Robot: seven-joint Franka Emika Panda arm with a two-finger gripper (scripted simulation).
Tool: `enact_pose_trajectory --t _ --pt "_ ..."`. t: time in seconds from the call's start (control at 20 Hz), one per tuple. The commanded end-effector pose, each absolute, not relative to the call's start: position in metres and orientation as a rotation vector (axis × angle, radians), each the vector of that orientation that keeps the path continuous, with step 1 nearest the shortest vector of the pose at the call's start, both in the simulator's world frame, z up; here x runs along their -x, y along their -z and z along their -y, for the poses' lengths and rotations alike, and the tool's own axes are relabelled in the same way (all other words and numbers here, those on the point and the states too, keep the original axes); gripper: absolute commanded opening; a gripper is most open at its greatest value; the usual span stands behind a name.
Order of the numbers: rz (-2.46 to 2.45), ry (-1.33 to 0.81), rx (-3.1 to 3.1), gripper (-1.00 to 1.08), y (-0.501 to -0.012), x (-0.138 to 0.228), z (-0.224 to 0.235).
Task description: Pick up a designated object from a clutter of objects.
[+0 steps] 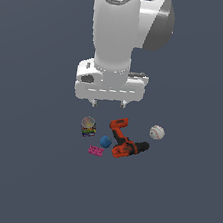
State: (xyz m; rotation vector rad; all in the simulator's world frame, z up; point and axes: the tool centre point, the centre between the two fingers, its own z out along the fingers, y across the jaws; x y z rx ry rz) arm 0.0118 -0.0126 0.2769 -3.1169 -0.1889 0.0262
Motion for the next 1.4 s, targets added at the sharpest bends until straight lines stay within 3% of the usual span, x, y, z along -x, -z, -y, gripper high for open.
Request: enact_pose_trajectory --t 0.0,1.35 --pt "0.266 -0.026 3.115 1.0 -0.269 -0.016 0.014" --pt "1.336 -0.026 2.854 1.0 -0.156 -0.061 0.036"
